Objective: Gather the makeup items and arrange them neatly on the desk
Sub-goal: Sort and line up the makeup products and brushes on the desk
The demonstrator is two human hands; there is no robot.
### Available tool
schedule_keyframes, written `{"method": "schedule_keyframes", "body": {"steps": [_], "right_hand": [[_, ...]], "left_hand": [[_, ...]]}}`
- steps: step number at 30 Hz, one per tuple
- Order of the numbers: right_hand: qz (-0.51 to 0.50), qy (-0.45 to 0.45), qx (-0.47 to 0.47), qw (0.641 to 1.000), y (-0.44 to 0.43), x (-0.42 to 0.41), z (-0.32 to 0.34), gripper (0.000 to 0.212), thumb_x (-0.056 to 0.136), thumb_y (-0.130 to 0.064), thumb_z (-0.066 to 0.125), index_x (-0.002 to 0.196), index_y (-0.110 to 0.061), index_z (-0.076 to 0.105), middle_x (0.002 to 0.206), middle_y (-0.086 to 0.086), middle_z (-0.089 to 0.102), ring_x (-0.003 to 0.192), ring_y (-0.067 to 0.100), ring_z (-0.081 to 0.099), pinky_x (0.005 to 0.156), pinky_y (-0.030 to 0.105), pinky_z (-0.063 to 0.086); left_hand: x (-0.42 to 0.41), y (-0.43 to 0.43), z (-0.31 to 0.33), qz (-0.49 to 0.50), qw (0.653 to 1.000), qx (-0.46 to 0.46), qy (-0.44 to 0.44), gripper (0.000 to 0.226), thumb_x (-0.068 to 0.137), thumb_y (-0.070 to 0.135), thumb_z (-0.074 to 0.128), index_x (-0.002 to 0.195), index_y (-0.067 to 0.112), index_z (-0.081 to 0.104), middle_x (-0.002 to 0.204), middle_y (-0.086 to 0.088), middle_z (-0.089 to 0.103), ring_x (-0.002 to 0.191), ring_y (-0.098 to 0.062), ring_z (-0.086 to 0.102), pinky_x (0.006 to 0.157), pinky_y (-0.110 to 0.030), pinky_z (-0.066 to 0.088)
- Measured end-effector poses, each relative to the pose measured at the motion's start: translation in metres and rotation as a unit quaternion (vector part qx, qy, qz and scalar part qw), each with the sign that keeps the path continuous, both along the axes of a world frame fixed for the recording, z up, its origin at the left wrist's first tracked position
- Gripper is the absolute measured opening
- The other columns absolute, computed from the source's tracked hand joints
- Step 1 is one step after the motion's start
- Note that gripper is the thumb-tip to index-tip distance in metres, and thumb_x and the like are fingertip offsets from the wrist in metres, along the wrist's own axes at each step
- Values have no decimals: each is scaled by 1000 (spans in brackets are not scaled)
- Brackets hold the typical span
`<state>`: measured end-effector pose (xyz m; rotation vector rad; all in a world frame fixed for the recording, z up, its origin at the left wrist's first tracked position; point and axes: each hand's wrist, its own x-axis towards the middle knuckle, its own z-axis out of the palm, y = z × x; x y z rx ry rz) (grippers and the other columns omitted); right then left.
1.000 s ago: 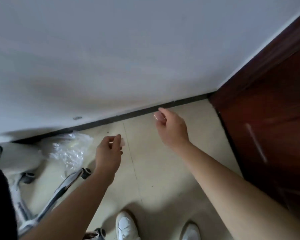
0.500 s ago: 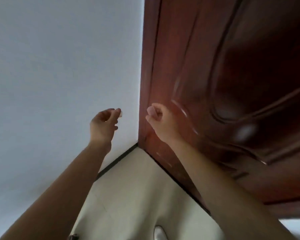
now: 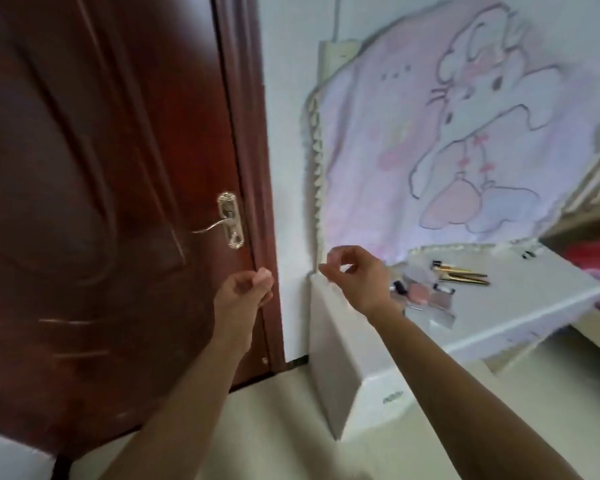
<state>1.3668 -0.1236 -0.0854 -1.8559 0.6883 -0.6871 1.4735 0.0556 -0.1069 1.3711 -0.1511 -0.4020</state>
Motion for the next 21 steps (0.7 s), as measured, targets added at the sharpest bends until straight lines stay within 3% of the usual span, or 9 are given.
{"method": "schedule_keyframes", "body": {"steps": [4,7,10,12,14,16,19,21], "right_hand": [[-107,-26,58,992,-107,-119,-14,20,74,-26,84,86,-23,68,81,-12,72,73,4,66,74,23,51],[-160,-24,80,984,-177,-201,-36,24,72,-27,85,84,-21,65,79,-10,73,76,5,68,80,30,54],[-191,-13,113,975,-247,-278,-54,33,72,-31,87,94,-24,63,84,-8,74,85,8,70,87,36,55],[-209,-9,138,968,-287,-326,-62,43,70,-37,86,104,-26,62,88,-8,75,90,8,70,88,37,56],[-215,-11,168,962,-319,-366,-65,49,73,-35,86,113,-21,62,92,-7,76,90,7,70,82,29,57],[-218,-25,198,955,-346,-395,-66,48,78,-24,85,118,-14,61,94,-8,77,92,4,71,84,22,55],[-215,-24,215,952,-391,-425,-72,43,83,-13,79,121,-9,59,97,-10,77,103,7,70,99,31,51],[-217,-28,229,948,-418,-435,-77,37,84,-8,77,117,-11,61,98,-12,77,105,7,69,93,25,52]], "left_hand": [[-80,-127,2,-116,991,36,-48,27,80,13,81,97,4,62,94,-11,71,78,-18,72,86,-38,57],[-146,-218,-9,-166,981,83,-53,31,74,20,84,96,9,65,90,-5,71,74,-17,69,73,-34,56],[-216,-304,-26,-224,968,106,-46,42,67,38,83,100,16,70,84,1,70,72,-16,63,63,-29,47],[-262,-353,-33,-246,961,109,-55,24,74,38,78,88,20,70,78,3,67,71,-15,59,63,-26,45],[-302,-392,-36,-255,960,101,-55,14,79,33,77,77,20,71,74,3,64,71,-14,58,65,-27,50],[-330,-423,-33,-269,956,104,-56,5,82,26,78,81,21,75,75,5,70,74,-11,63,70,-27,56],[-353,-473,-36,-286,950,111,-57,8,81,20,79,89,21,77,81,6,75,75,-5,66,77,-31,59],[-360,-502,-41,-298,946,113,-64,11,81,20,79,91,17,77,84,5,75,75,-5,67,81,-35,59]]}}
